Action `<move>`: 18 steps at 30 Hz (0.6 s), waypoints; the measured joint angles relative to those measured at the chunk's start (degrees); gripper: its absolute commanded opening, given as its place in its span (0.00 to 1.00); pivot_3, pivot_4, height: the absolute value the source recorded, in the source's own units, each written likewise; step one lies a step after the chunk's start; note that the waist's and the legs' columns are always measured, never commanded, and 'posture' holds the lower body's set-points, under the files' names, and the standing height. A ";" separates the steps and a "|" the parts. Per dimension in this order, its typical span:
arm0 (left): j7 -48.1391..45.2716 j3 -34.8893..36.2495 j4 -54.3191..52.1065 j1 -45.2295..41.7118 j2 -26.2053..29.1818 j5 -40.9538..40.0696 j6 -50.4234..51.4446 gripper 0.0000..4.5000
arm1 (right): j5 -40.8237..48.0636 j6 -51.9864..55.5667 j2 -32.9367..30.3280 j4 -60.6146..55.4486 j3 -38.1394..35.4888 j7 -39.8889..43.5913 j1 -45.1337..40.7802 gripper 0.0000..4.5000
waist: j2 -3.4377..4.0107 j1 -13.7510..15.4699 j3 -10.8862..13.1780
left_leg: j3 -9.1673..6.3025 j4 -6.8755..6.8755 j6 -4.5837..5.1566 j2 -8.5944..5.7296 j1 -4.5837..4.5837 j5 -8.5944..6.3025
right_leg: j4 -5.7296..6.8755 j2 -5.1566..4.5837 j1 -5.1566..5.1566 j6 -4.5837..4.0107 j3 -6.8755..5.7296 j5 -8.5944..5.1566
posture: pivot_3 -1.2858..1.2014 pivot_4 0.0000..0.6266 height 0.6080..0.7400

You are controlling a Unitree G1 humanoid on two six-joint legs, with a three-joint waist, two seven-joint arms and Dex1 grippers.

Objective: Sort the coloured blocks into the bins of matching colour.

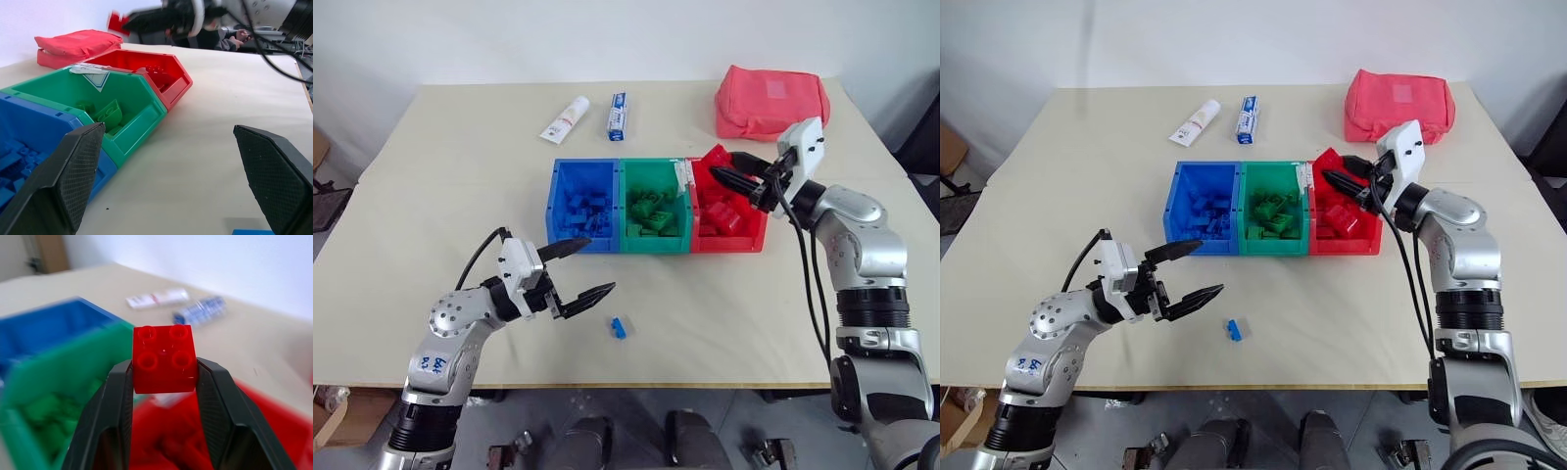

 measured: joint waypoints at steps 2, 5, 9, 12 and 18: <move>0.02 0.04 0.77 0.02 0.00 0.03 -0.13 1.00 | -0.23 -0.11 0.05 0.69 0.38 0.01 -0.13 0.70 | 0.00 0.06 0.00 | -0.01 0.00 0.00 0.00 0.00 0.00 | 0.01 0.00 -0.01 0.00 0.00 0.00 | 0.52 0.24 1.00; 0.09 0.14 1.39 0.02 0.12 0.13 -0.51 1.00 | -0.90 -0.34 0.03 0.67 0.79 0.35 -0.12 0.91 | 0.00 0.05 0.00 | -0.01 -0.01 0.00 0.00 -0.01 0.00 | 0.00 0.00 -0.01 0.00 0.00 0.00 | 0.52 0.24 1.00; -0.51 0.76 2.26 0.07 0.79 0.71 -2.43 1.00 | 1.65 -3.06 -1.59 -4.55 0.43 7.15 4.07 1.00 | 0.00 0.21 0.00 | -0.06 -0.05 0.00 0.03 -0.02 -0.01 | -0.04 0.01 0.00 0.00 -0.04 0.00 | 0.52 0.24 1.00; -2.78 2.29 5.50 0.27 3.09 1.35 -5.55 1.00 | 6.01 -3.98 -4.03 -12.56 0.73 16.51 11.02 1.00 | 0.00 0.34 0.00 | -0.08 -0.05 -0.01 0.01 -0.04 -0.01 | -0.07 0.01 0.01 0.00 -0.07 0.00 | 0.52 0.24 1.00; -11.52 4.15 16.95 0.91 11.94 4.71 -13.15 1.00 | 3.56 -13.21 -13.60 -18.02 3.43 29.82 24.52 1.00 | 0.00 0.23 0.00 | -0.02 0.03 0.03 0.00 0.00 -0.02 | -0.07 -0.01 0.07 0.00 -0.05 0.00 | 0.52 0.24 1.00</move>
